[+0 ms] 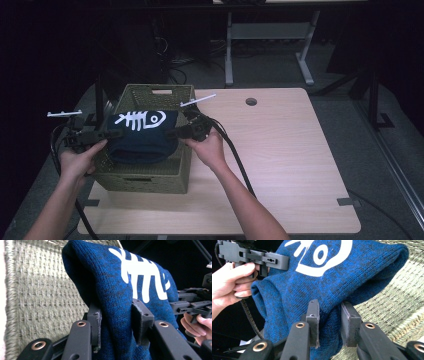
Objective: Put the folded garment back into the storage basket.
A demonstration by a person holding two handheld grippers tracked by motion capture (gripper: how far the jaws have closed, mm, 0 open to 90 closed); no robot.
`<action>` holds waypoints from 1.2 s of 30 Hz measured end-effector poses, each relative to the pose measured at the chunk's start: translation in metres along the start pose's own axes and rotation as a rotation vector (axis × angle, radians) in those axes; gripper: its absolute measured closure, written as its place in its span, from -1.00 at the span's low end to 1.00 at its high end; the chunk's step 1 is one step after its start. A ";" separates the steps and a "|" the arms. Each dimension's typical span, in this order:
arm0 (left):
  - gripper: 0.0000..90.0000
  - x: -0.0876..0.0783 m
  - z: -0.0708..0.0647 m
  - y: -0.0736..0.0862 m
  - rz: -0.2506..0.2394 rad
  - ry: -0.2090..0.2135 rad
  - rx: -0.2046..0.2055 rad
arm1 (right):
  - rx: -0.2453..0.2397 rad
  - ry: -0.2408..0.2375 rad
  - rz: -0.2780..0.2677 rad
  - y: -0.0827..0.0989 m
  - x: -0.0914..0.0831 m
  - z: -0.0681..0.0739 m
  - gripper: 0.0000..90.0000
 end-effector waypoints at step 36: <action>0.24 0.008 0.024 -0.004 0.015 -0.167 0.082 | -0.077 0.152 0.068 0.006 0.018 -0.005 0.20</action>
Point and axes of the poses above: each handheld gripper's, and its own axes: x roughly forward along the jaws, y roughly out of its underside, z roughly to its left, the point moved 6 cm from there along x, roughly forward along the jaws, and after that the axes turned 5 degrees about -z, right-handed, at the moved point
